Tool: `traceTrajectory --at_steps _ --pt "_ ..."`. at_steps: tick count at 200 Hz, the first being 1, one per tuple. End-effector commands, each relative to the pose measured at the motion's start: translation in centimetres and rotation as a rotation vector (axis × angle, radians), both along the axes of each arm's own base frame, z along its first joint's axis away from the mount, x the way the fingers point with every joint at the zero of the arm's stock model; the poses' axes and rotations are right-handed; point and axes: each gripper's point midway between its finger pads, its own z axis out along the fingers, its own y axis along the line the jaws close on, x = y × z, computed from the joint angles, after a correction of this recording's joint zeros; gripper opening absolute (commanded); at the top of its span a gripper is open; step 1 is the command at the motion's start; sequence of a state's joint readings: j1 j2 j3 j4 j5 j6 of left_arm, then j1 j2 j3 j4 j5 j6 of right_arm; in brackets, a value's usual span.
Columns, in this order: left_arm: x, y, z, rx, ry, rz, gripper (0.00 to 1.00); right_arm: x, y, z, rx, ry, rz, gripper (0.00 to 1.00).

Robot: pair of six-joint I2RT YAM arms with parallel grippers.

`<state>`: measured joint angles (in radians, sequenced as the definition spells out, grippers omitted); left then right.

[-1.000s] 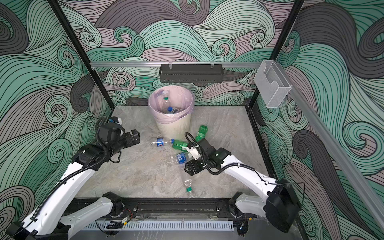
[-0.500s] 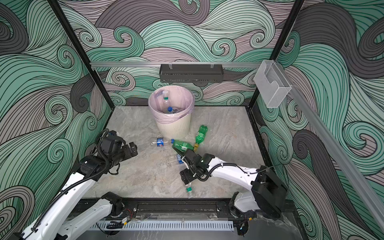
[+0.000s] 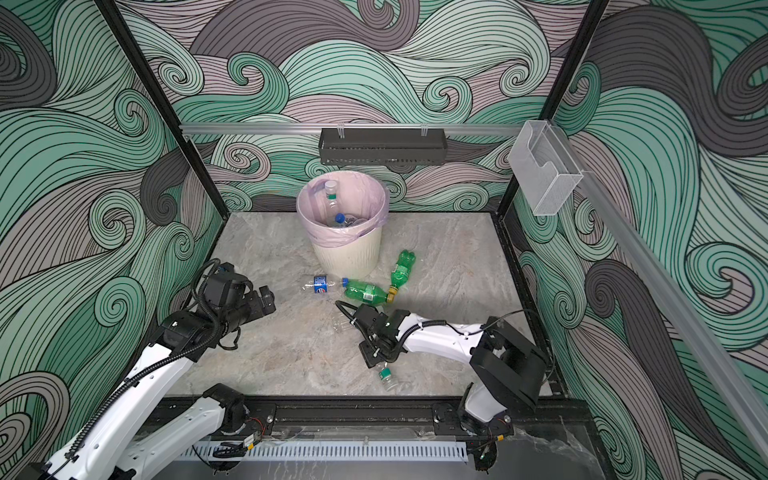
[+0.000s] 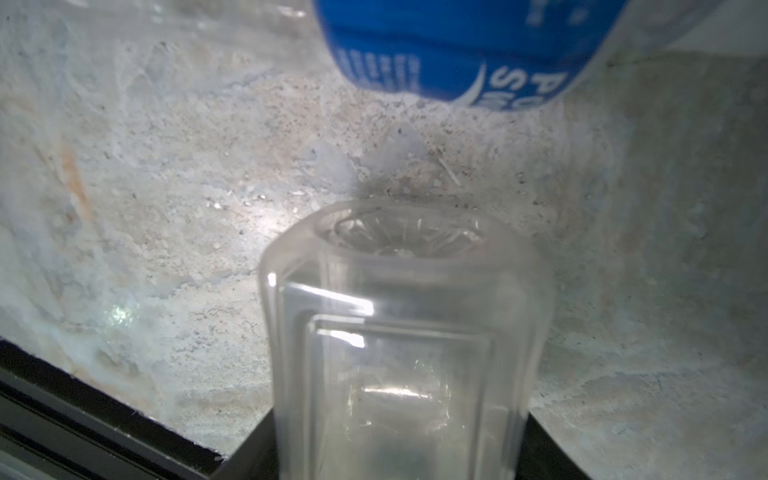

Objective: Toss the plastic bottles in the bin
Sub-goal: 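Draw the left gripper back while the right gripper grasps the green-capped clear bottle, then lift the green-capped bottle with the right gripper over the bin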

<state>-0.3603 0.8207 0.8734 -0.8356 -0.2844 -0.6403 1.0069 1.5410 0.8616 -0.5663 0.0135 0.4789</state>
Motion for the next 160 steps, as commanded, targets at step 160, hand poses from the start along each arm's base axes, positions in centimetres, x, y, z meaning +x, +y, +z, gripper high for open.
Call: traceTrajectory --at_steps 160 --pt "0.4 -0.6 -1.5 -0.054 0.024 0.017 0.99 7.5 -2.5 9.3 0.397 -0.21 -0.205 0.45"
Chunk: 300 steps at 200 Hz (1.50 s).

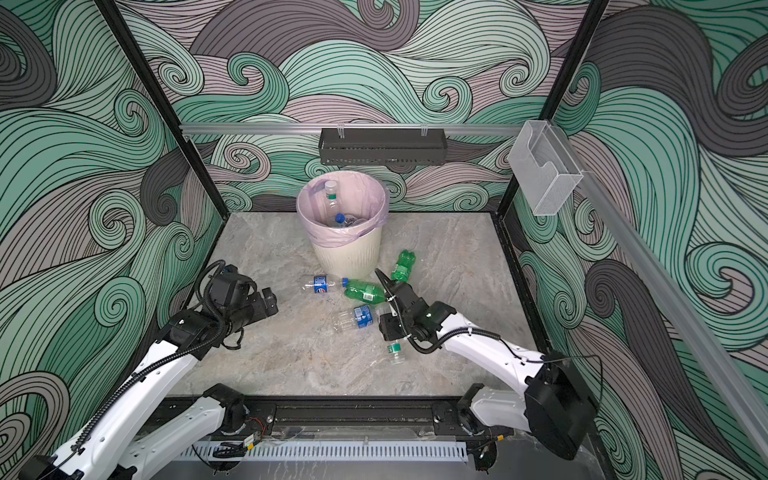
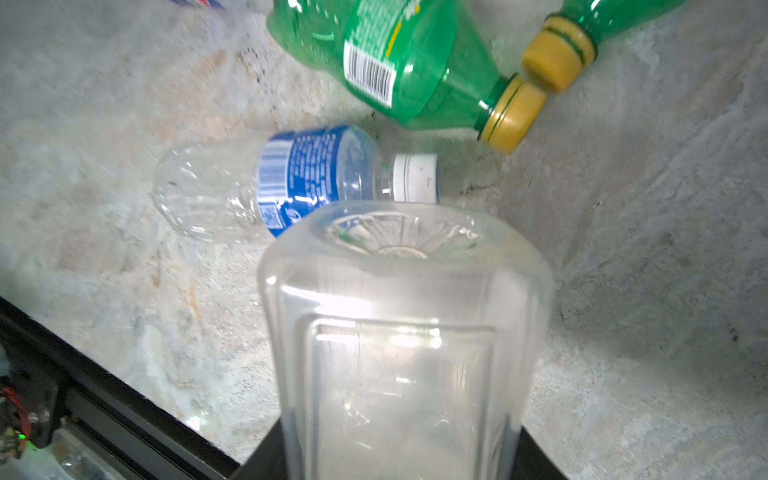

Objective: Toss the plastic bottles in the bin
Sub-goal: 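Lift the green-capped bottle with the right gripper over the bin, then open the right gripper to drop the bottle and withdraw it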

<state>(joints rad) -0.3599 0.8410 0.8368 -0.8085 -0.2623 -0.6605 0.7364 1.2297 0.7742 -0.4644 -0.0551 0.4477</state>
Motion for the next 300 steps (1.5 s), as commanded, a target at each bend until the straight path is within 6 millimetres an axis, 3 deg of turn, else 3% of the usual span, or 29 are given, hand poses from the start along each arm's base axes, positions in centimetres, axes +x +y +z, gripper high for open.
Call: traceTrajectory --at_steps 1,13,46,68,74,81,88,97,102,120,148,175,224,270,300 --pt "0.3 -0.1 0.0 -0.034 -0.008 0.018 0.99 1.4 1.2 2.4 0.108 -0.055 0.011 0.44" --pt "0.3 -0.1 -0.1 -0.034 -0.004 0.017 0.99 2.3 1.8 5.1 0.15 -0.082 0.025 0.43" --pt "0.3 -0.2 -0.3 -0.046 0.006 0.024 0.99 7.1 6.0 22.5 0.371 -0.425 0.161 0.43" --pt "0.3 -0.7 -0.1 -0.079 0.0 0.018 0.99 13.3 7.8 31.3 0.466 -0.57 0.147 0.44" --pt "0.2 -0.7 0.0 -0.086 -0.002 0.016 0.99 15.1 8.4 33.1 0.493 -0.599 0.142 0.49" --pt "0.1 -0.8 0.1 -0.093 -0.003 0.011 0.99 17.2 8.6 34.9 0.499 -0.641 0.114 0.63" --pt "-0.1 -0.9 0.1 -0.097 -0.003 0.008 0.99 19.1 8.7 36.1 0.479 -0.675 0.085 0.76" --pt "-0.4 -0.9 0.0 -0.101 0.002 0.005 0.99 20.6 8.8 37.0 0.44 -0.698 0.072 0.85" --pt "-0.5 -0.9 0.0 -0.104 0.004 0.005 0.99 21.7 9.1 36.0 0.404 -0.675 0.065 0.88" --pt "-1.0 -0.7 -0.2 -0.107 0.007 0.006 0.99 21.8 9.0 36.7 0.373 -0.675 0.071 0.9" --pt "-0.8 -0.6 -0.4 -0.103 -0.009 0.012 0.99 19.4 8.3 37.2 0.378 -0.71 0.1 0.94" --pt "-0.1 -1.0 -0.5 -0.101 0.0 -0.004 0.99 16.8 6.8 35.8 0.362 -0.719 0.121 0.99" --pt "1.1 -2.0 -1.0 -0.112 0.02 -0.032 0.99 12.3 4.3 29.6 0.305 -0.644 0.164 1.0" --pt "2.1 -2.5 -1.8 -0.141 0.032 -0.007 0.99 8.5 1.1 21.0 0.216 -0.547 0.142 1.0" --pt "3.0 -3.1 -2.4 -0.176 0.046 0.017 0.99 6.5 -1.2 17.0 0.15 -0.487 0.097 1.0"
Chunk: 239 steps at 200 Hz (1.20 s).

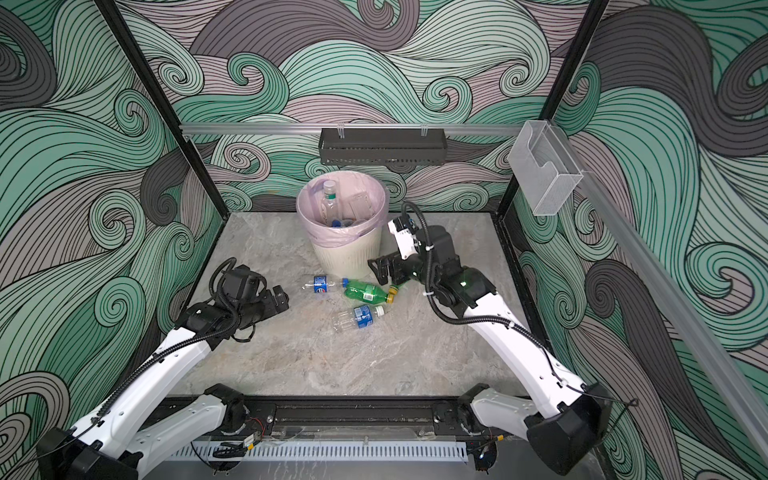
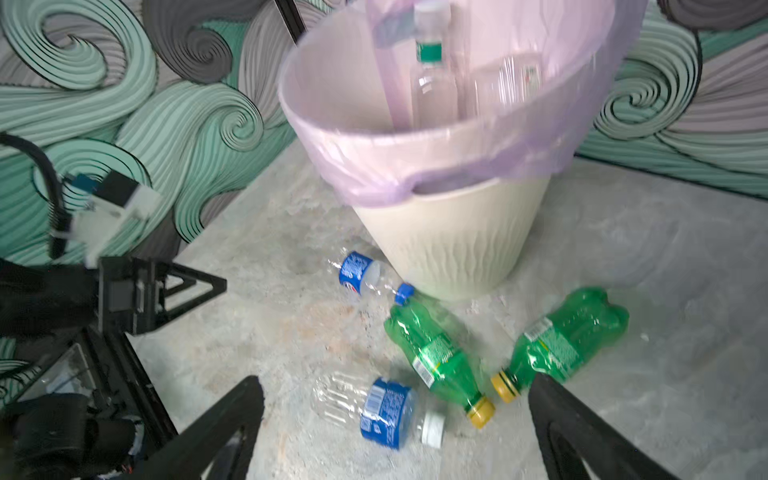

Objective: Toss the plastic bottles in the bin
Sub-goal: 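Lower the right gripper onto a green yellow-capped soda bottle and close it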

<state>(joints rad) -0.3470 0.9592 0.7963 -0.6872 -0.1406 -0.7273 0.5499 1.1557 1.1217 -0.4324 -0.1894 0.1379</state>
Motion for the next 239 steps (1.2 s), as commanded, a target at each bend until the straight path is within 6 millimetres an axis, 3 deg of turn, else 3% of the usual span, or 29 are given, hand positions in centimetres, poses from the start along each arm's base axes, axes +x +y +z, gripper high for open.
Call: traceTrajectory --at_steps 1,32,53,66,106,157,239 --pt "1.2 -0.6 0.4 -0.057 -0.019 0.032 0.99 -0.8 -1.7 -0.9 -0.029 -0.021 -0.046 1.0" --pt "2.4 -2.0 -0.1 -0.104 -0.007 0.006 0.99 -2.3 -2.7 -3.3 -0.055 0.001 -0.04 1.0" --pt "2.7 -2.5 -0.3 -0.118 0.011 -0.005 0.98 -4.0 -1.3 -6.0 -0.082 0.064 0.097 0.97" --pt "2.8 -2.8 -0.4 -0.123 0.02 -0.022 0.98 -3.8 -1.5 -7.4 -0.112 0.111 0.077 0.95" --pt "2.2 -2.7 -0.5 -0.114 0.031 -0.033 0.98 0.5 -4.0 -9.3 -0.187 0.179 -0.184 0.91" --pt "1.1 -1.4 0.0 -0.067 -0.013 -0.035 0.99 6.5 -5.3 -11.5 -0.123 0.249 -0.42 0.9" --pt "-0.6 -0.1 0.4 -0.022 -0.032 -0.031 0.99 12.7 -5.7 -17.4 -0.055 0.386 -0.548 0.87"
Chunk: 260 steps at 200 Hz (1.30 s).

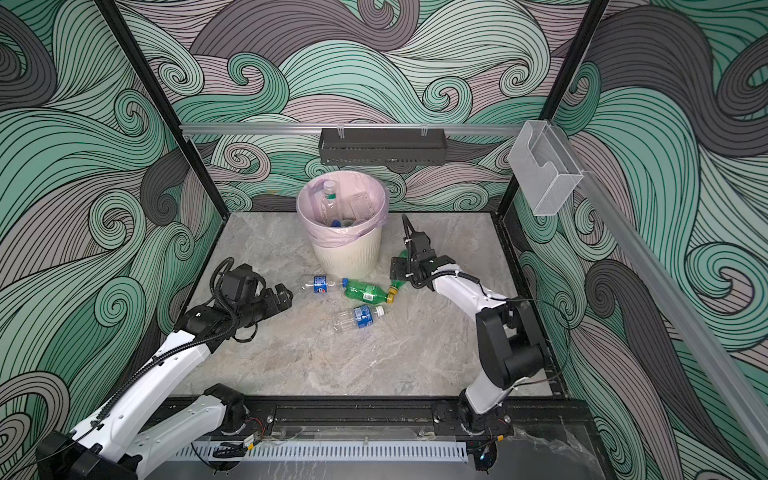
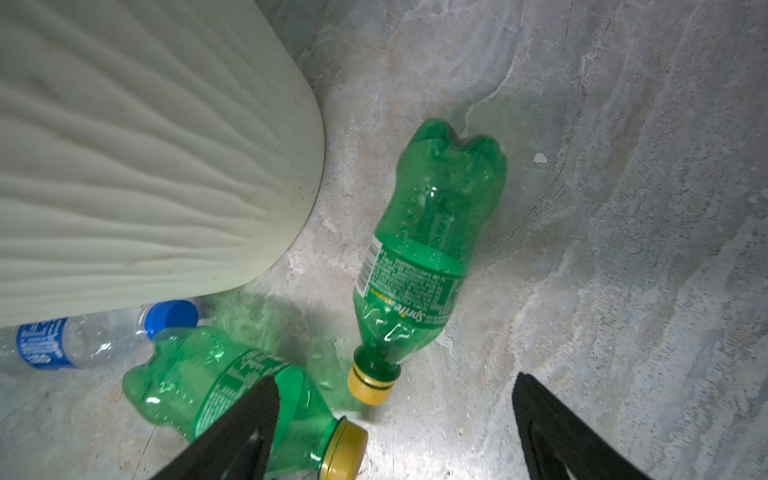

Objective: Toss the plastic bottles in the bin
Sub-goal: 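Lower the right gripper onto a green yellow-capped soda bottle and close it, then lift the green soda bottle with the right gripper over the bin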

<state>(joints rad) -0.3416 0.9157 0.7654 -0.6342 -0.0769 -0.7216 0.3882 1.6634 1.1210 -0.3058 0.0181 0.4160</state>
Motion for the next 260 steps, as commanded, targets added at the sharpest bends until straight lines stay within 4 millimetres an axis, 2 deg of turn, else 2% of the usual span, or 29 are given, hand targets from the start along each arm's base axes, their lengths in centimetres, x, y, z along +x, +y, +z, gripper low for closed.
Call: traceTrajectory --at_steps 1,43,76,109,167,192,218,260 --pt "-0.7 1.0 -0.2 0.043 0.013 0.009 0.99 2.3 0.2 0.2 0.055 -0.025 -0.058 0.87" --pt "-0.8 1.1 -0.5 0.057 0.022 0.005 0.99 4.9 0.5 -2.6 0.119 0.011 -0.062 0.84" --pt "-0.9 1.3 -0.6 0.065 0.024 0.006 0.99 6.0 0.1 -4.5 0.115 0.052 -0.079 0.82" --pt "-0.9 1.4 -0.6 0.071 0.024 0.005 0.99 6.4 0.0 -6.2 0.132 0.085 -0.075 0.79" --pt "-0.6 1.3 -0.9 0.075 0.034 0.002 0.99 6.1 -0.2 -7.6 0.117 0.108 -0.04 0.68" --pt "-0.5 1.3 -0.9 0.078 0.039 0.0 0.99 5.7 -0.2 -7.1 0.114 0.099 -0.01 0.63" --pt "-0.3 1.3 -0.8 0.08 0.036 -0.001 0.99 4.8 -0.4 -5.6 0.098 0.076 0.027 0.59" --pt "-0.1 1.5 -0.7 0.107 0.041 -0.006 0.99 1.8 -0.6 -2.5 0.146 0.051 0.066 0.58"
